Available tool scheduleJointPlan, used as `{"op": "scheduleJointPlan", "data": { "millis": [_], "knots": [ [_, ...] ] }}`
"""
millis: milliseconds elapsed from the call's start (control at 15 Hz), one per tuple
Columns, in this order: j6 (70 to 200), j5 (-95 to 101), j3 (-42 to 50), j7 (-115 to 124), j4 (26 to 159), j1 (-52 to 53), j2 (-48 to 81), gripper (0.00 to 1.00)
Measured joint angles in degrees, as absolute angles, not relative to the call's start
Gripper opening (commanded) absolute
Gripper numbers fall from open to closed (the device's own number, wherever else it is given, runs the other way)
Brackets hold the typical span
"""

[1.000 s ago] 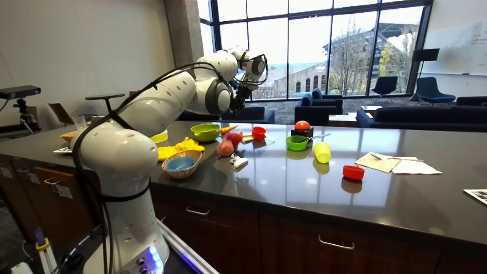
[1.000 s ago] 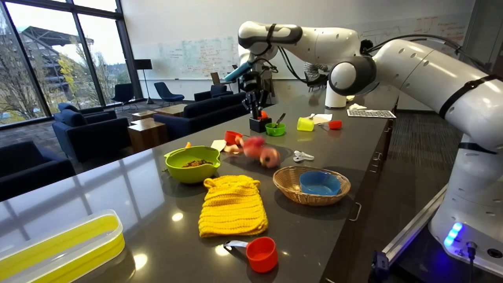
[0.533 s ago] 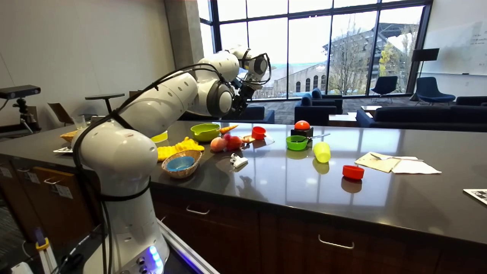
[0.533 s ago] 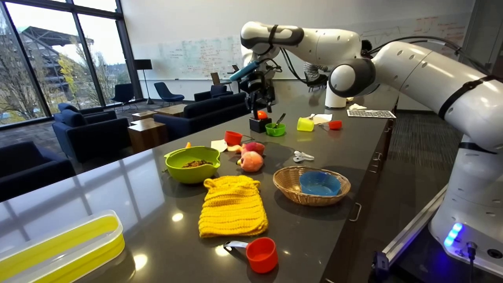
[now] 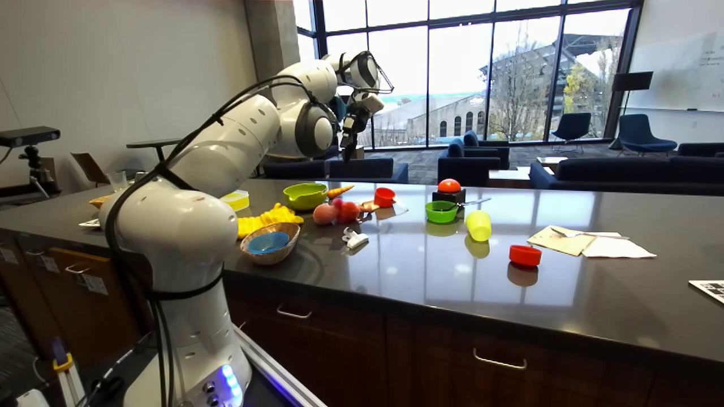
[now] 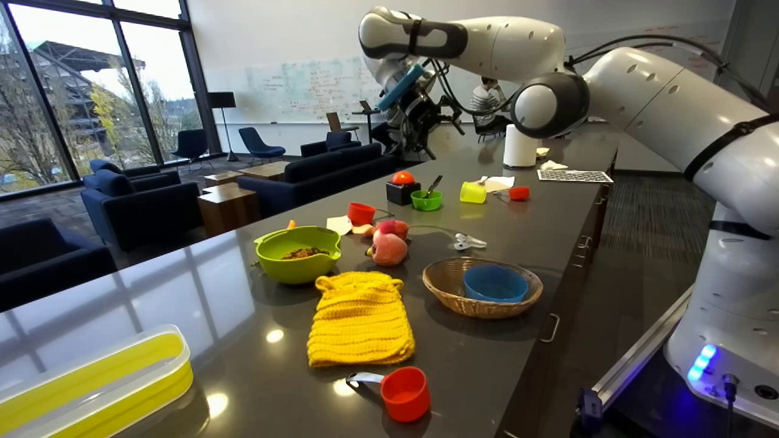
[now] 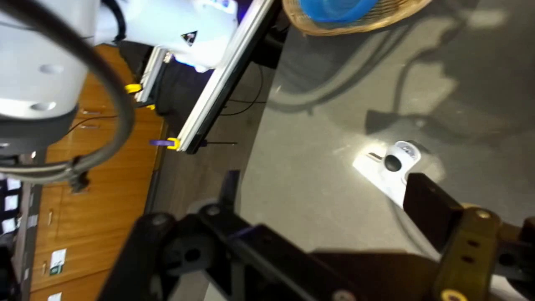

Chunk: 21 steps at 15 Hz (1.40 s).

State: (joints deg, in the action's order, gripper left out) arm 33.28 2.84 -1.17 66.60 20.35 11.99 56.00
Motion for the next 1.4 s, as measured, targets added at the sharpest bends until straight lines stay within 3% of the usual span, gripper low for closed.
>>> {"op": "scheduleJointPlan", "data": {
  "millis": [467, 733, 1400],
  "knots": [
    [28.0, 30.6, 2.6, 38.0, 20.4, 23.3, 54.1, 1.00],
    [28.1, 34.1, 4.3, 33.6, 20.7, 26.3, 54.1, 1.00],
    [50.9, 35.6, 10.7, 12.9, 21.5, 25.1, 56.1, 1.00]
  ]
}}
